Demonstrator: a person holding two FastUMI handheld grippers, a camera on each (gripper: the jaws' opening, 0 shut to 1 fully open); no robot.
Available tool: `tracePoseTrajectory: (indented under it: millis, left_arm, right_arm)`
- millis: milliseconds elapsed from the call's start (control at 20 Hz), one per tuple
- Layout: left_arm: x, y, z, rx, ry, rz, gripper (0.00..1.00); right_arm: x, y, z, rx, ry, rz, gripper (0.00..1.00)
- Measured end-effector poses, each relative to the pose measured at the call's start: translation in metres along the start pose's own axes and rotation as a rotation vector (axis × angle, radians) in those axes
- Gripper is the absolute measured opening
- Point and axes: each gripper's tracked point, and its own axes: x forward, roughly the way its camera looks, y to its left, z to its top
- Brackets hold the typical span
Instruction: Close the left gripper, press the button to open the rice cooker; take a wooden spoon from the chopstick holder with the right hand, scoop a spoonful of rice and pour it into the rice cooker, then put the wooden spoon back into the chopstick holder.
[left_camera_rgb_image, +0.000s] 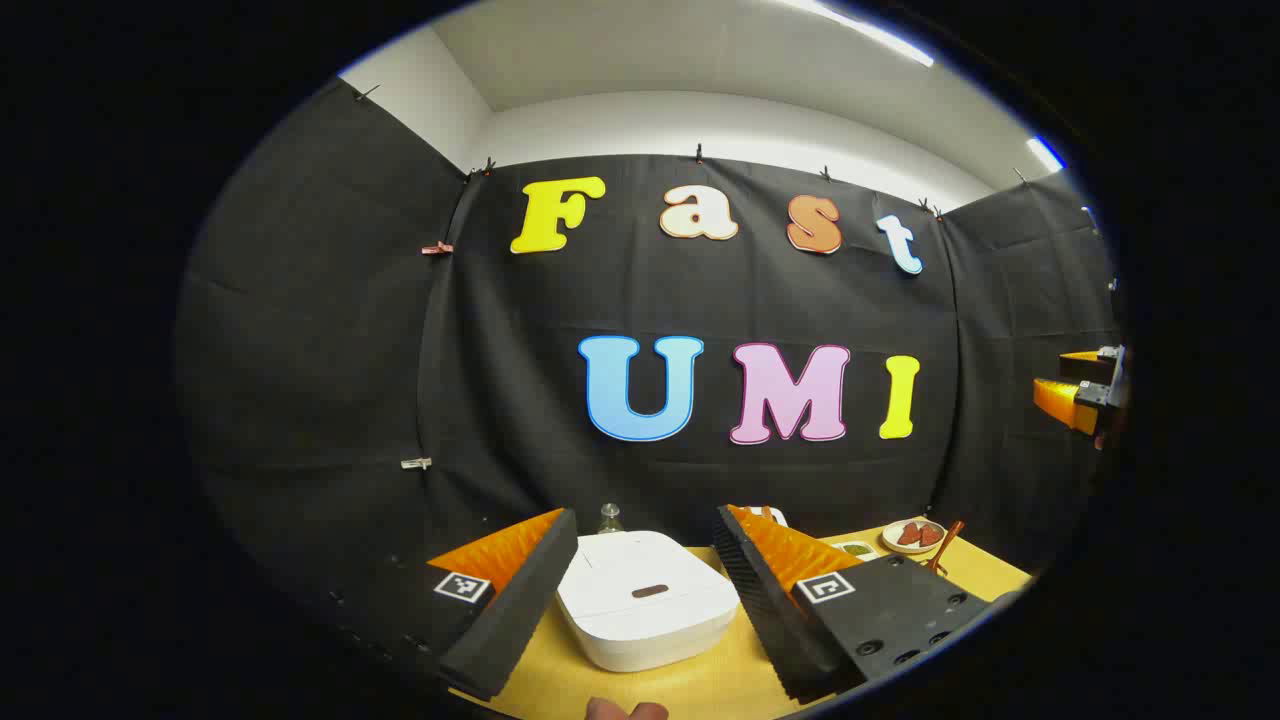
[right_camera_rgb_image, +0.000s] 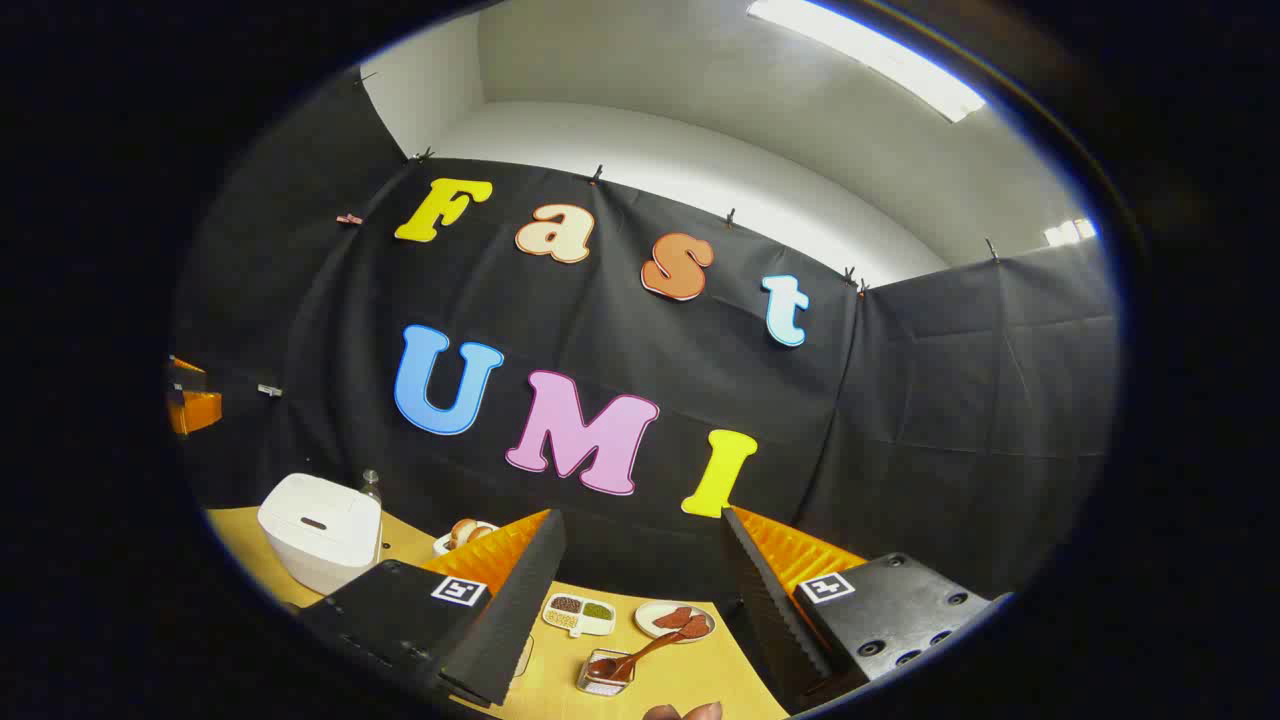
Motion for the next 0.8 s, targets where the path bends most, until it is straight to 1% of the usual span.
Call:
tracePoseTrajectory:
  millis: [200, 450, 600, 800]
  left_arm:
    - [0.001, 0.003, -0.004, -0.024, 0.013, -0.004, 0.96]
    - [0.004, 0.005, 0.001, 0.02, 0.005, -0.001, 0.96]
    - [0.005, 0.001, -0.005, 0.023, 0.019, -0.003, 0.95]
    - [0.003, -0.001, -0.007, 0.025, 0.026, 0.017, 0.95]
  right_arm:
    - [-0.005, -0.003, 0.007, -0.013, 0.014, -0.018, 0.97]
    - [-0.01, 0.001, 0.006, -0.027, 0.024, -0.016, 0.97]
    - [-0.01, -0.004, 0.004, -0.032, 0.02, -0.017, 0.97]
    - [-0.008, -0.011, -0.005, -0.019, 0.026, -0.017, 0.97]
